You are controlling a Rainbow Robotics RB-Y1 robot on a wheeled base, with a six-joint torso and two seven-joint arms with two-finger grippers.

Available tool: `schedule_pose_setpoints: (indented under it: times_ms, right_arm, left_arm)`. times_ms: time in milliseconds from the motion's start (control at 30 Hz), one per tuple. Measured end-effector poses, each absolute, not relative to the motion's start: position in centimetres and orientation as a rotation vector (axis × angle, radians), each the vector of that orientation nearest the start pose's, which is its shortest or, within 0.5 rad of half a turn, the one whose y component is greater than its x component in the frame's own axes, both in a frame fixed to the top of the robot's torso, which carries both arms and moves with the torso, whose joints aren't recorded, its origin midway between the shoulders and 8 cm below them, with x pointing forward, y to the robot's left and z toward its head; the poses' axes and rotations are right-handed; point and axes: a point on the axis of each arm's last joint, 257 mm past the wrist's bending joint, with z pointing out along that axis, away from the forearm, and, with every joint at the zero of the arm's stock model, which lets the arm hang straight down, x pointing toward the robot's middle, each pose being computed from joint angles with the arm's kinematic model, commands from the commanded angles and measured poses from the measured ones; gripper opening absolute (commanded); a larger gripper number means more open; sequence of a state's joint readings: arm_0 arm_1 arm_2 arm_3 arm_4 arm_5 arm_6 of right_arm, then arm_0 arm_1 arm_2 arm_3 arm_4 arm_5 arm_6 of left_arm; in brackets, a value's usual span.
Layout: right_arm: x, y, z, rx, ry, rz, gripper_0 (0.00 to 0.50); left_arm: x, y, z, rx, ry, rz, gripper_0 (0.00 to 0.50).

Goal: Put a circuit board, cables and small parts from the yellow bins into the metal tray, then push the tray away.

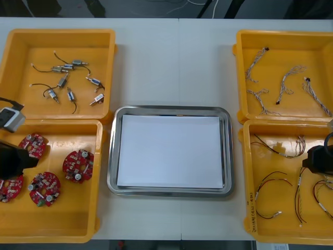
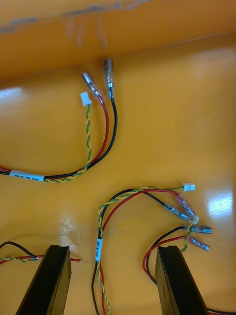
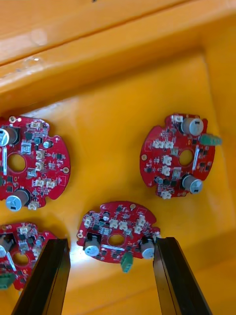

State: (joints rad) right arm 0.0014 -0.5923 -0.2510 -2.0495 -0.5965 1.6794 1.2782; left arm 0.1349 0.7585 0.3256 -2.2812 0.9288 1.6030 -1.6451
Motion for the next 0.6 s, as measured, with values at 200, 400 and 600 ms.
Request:
schedule_pose_setpoints:
  times_ms: [200, 400, 600]
  right_arm:
    - [36.7, -39.2, -28.2, 0.312, 2.693, -0.021, 0.500]
    - [36.2, -39.2, -29.5, 0.298, 2.688, -0.040, 0.500]
    - [36.0, -38.9, -30.2, 0.313, 2.686, -0.035, 0.500]
  left_arm:
    - [33.4, 34.9, -22.1, 0.638, 2.526, 0.009, 0.500]
    - [32.8, 34.3, -22.7, 0.664, 2.502, 0.008, 0.500]
    - [31.9, 34.1, -24.0, 0.670, 2.512, -0.005, 0.500]
